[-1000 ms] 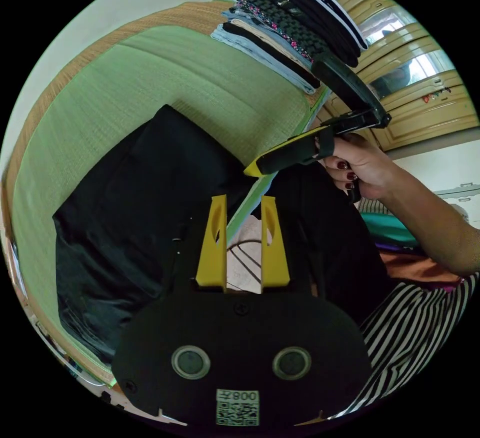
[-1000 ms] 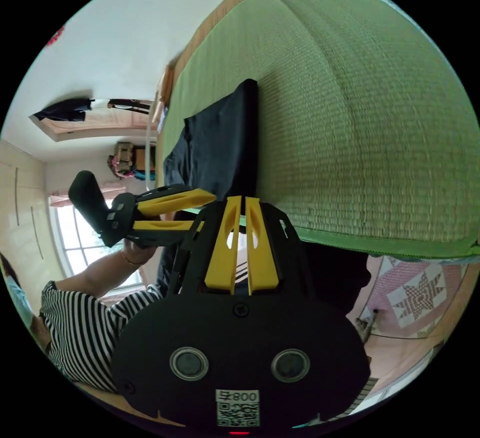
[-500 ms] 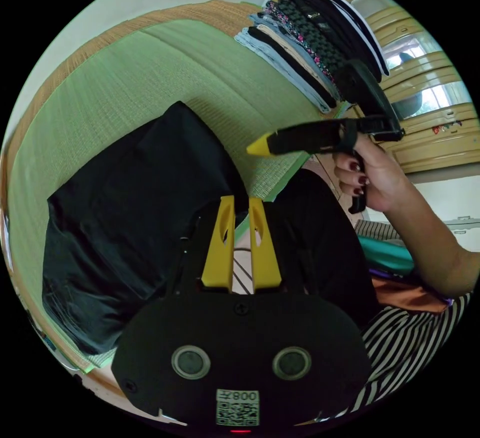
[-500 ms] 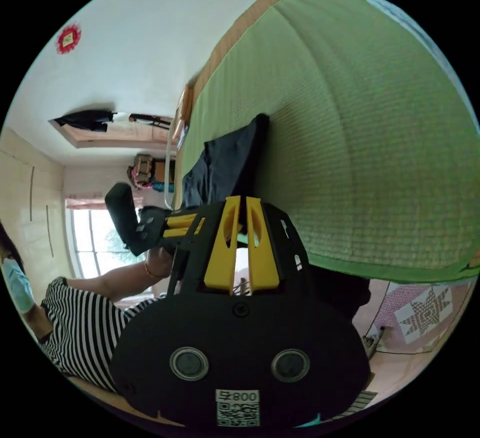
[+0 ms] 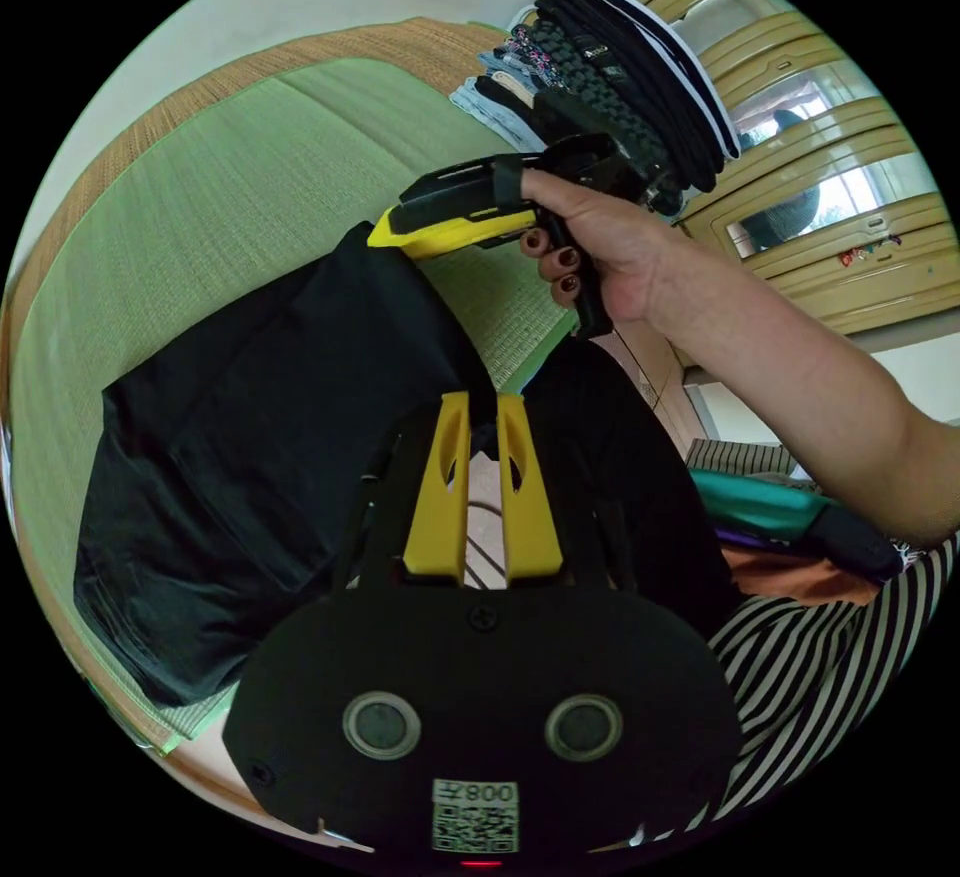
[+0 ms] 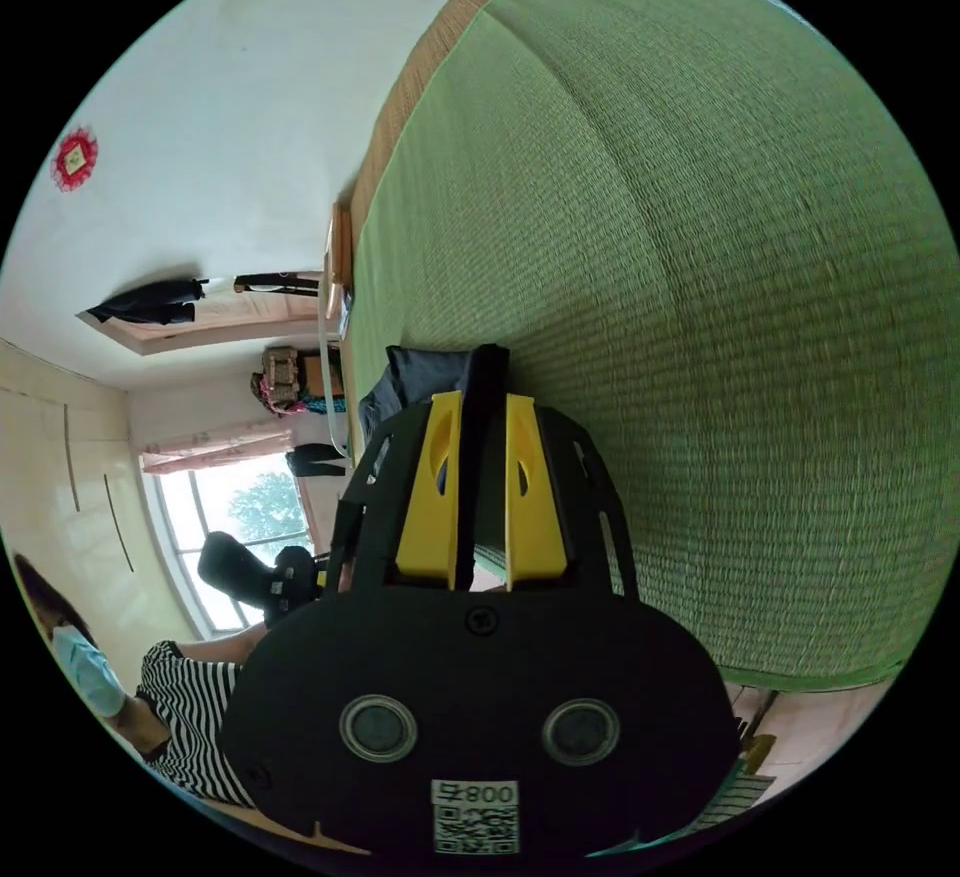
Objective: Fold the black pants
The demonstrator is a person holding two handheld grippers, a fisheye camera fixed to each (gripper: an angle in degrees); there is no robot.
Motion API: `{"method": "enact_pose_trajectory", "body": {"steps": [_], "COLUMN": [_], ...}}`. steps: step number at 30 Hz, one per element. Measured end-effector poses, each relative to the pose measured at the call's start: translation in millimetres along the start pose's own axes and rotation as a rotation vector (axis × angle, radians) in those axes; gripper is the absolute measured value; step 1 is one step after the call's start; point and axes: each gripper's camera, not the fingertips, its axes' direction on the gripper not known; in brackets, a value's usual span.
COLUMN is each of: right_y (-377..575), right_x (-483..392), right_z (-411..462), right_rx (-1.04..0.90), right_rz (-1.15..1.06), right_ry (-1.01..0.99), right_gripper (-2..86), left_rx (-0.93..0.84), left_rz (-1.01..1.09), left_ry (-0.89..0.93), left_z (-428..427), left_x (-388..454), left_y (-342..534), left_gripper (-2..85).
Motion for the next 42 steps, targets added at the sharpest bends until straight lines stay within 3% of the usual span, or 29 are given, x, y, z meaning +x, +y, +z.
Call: {"method": "enact_pose_trajectory", "body": {"steps": [15, 23, 32, 42], "right_y": [17, 45, 59, 44], "right_x": [-2, -38, -116, -138], "right_z": [-1, 46, 185, 418], "right_rx": [0.101, 0.157, 0.079, -0.112], "right_rz": [-0.066, -0.177, -0.362, -0.417], "right_ry": [0.102, 0.010, 0.000, 0.141], "right_gripper": [1.4, 1.3, 1.4, 1.3], "left_rx": [0.156, 0.324, 0.538, 0.635], "left_rz": [-0.016, -0.080, -0.199, -0.435], "left_ry": [0.167, 0.262, 0.281, 0.314], "left_z": [-111, -219, -348, -422], "left_x": [-5, -54, -146, -270], "left_y": [50, 152, 314, 479], "left_gripper": [4.2, 3.9, 4.0, 4.4]}}
